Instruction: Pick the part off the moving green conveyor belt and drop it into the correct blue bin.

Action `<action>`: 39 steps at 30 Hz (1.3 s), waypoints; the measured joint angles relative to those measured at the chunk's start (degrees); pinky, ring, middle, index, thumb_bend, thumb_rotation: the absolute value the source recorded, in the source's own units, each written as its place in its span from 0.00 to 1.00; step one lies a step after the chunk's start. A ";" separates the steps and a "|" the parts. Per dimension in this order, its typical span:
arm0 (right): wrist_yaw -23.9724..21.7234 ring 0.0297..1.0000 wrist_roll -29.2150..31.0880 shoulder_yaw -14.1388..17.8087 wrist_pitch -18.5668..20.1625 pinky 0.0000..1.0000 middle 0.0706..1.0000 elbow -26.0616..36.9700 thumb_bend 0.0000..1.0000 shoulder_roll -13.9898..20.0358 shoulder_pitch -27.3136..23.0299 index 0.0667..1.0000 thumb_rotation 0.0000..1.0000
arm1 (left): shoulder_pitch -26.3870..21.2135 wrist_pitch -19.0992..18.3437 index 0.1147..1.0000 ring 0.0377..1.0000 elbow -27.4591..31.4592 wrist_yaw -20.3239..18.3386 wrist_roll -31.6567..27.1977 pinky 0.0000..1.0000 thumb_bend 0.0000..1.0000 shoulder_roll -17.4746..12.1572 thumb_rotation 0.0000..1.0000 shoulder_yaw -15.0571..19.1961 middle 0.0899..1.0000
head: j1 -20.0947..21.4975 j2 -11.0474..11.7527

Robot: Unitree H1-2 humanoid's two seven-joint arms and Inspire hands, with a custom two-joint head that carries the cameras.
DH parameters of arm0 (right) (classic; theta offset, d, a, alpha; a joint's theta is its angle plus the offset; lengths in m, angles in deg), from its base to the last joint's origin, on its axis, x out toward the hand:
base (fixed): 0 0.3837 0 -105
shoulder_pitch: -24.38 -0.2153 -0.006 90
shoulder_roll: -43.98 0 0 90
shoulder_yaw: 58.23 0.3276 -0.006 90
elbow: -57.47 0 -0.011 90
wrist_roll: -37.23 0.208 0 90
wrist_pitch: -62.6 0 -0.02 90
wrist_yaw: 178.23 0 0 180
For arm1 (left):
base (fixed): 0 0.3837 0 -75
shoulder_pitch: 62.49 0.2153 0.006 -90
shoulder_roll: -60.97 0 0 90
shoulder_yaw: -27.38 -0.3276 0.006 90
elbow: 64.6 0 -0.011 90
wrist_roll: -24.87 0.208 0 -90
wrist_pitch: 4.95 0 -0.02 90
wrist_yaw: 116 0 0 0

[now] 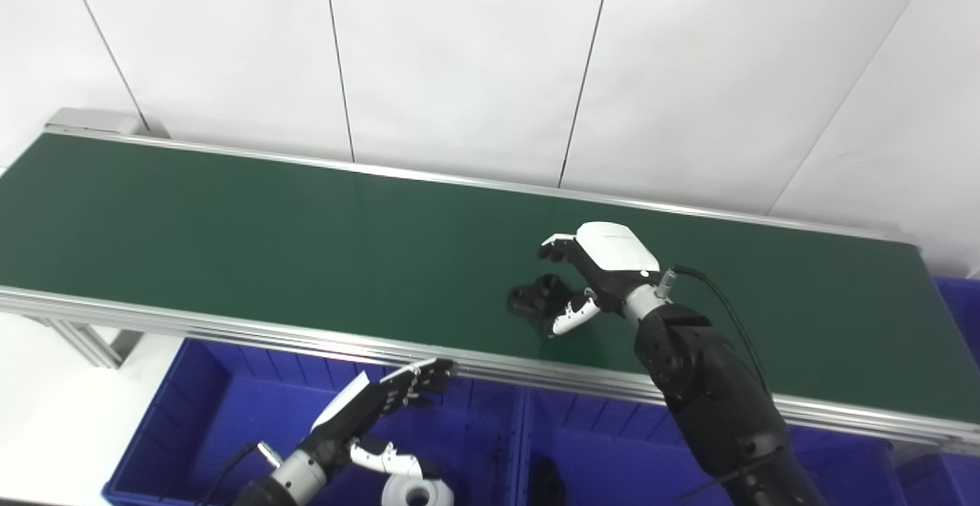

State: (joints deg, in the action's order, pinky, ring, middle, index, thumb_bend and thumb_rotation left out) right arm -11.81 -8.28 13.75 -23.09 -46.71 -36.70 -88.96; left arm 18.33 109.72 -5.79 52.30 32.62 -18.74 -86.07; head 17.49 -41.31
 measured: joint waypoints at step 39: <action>7.66 0.33 -2.76 -6.03 -4.03 0.28 0.44 3.94 0.53 3.10 1.61 0.45 0.00 | 0.12 0.00 0.87 0.83 -1.16 -0.79 -0.01 0.77 0.73 1.64 0.33 1.92 0.86 | 0.44 -1.23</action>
State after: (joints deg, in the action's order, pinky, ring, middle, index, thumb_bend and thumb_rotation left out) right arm -4.15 -11.04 7.72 -27.12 -42.77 -33.60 -87.35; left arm 18.46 109.72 -6.95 51.51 32.61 -17.10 -84.16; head 17.93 -42.54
